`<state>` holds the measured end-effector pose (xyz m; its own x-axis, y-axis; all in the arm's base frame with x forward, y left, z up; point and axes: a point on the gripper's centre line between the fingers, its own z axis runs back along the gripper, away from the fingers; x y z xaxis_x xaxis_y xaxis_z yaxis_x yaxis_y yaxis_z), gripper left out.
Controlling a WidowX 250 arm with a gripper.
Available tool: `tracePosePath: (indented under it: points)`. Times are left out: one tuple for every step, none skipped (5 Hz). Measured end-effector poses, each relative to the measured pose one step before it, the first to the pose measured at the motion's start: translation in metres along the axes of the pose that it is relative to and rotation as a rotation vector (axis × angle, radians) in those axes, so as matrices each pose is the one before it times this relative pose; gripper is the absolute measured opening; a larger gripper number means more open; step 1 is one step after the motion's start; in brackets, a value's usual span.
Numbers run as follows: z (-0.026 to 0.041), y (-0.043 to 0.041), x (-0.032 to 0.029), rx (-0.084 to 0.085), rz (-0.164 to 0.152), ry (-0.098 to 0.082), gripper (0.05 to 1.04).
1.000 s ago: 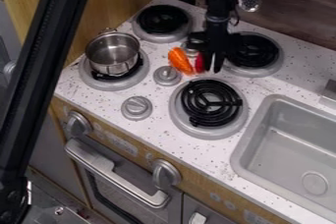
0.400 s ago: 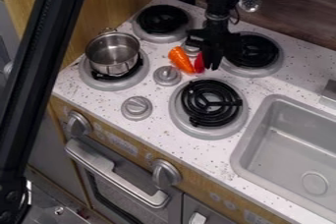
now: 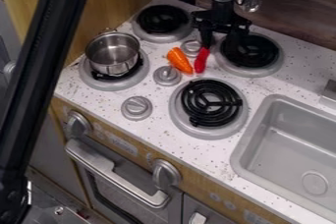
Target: Move the orange carrot beside the red spoon
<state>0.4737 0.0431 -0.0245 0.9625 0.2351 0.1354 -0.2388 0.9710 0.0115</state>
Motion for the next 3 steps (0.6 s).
tracePosePath:
  points:
    - [-0.01227,0.00300,0.00355,0.0109,-0.0010,0.0248,0.996]
    - [-0.00903,0.00320,0.00167,0.0099,-0.0029,0.0282,0.999]
    - [-0.00925,0.00569,-0.00354,0.0166,-0.0133,0.0319,0.999]
